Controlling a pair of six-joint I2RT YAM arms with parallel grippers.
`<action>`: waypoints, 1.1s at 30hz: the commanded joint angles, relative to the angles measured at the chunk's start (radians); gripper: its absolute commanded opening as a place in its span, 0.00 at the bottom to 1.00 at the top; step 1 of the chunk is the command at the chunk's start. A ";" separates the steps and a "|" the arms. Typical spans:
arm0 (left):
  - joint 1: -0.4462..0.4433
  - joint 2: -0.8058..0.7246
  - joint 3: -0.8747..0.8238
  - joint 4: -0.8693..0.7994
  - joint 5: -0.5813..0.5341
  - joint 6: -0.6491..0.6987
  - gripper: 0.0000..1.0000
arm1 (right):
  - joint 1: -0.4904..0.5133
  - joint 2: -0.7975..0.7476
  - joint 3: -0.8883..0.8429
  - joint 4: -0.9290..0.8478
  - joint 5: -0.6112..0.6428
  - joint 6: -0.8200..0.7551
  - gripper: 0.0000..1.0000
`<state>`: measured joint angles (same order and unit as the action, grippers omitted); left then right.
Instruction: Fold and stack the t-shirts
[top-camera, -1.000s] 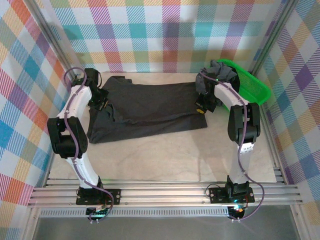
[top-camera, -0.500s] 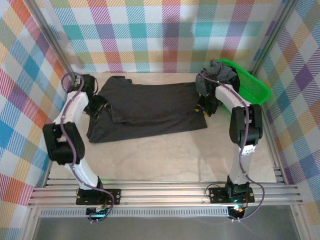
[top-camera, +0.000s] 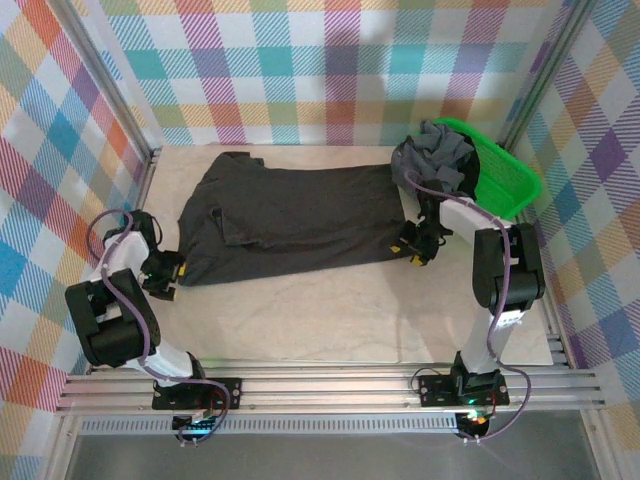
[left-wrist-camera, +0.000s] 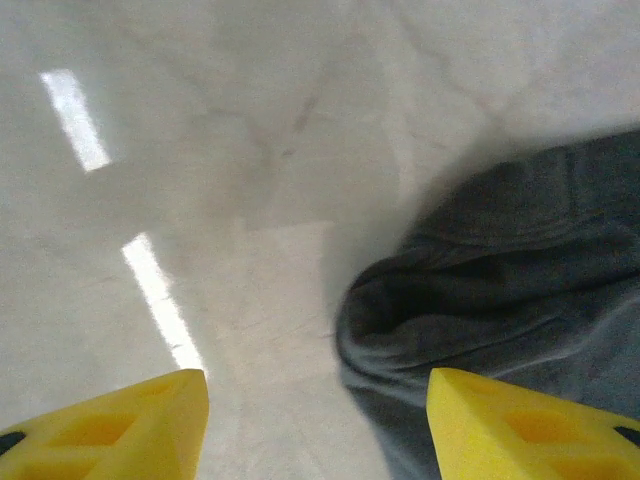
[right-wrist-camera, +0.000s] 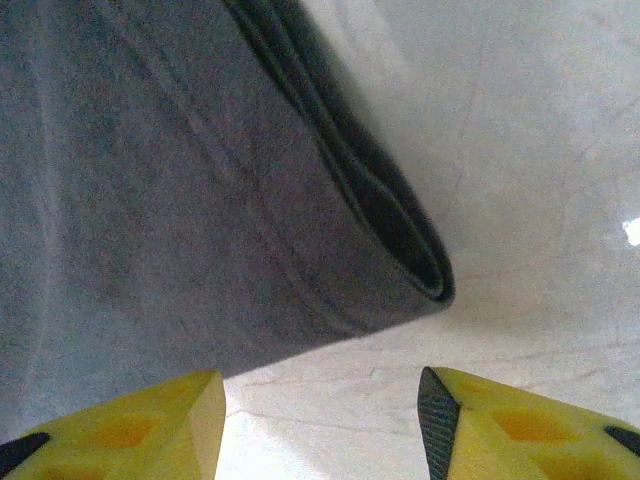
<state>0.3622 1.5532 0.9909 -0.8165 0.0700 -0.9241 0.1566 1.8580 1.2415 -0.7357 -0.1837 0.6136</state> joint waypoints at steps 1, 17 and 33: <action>0.005 0.045 0.005 0.071 0.022 -0.002 0.59 | -0.027 0.030 -0.008 0.051 -0.037 -0.003 0.54; 0.009 0.063 0.094 -0.010 -0.025 0.048 0.08 | -0.032 0.127 0.062 0.042 0.040 -0.008 0.17; -0.011 0.162 0.295 -0.288 -0.156 0.264 0.00 | -0.030 0.057 0.043 0.007 0.096 -0.029 0.00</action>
<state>0.3607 1.7065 1.2625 -1.0126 -0.0154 -0.7280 0.1261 1.9453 1.3045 -0.7181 -0.1406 0.5968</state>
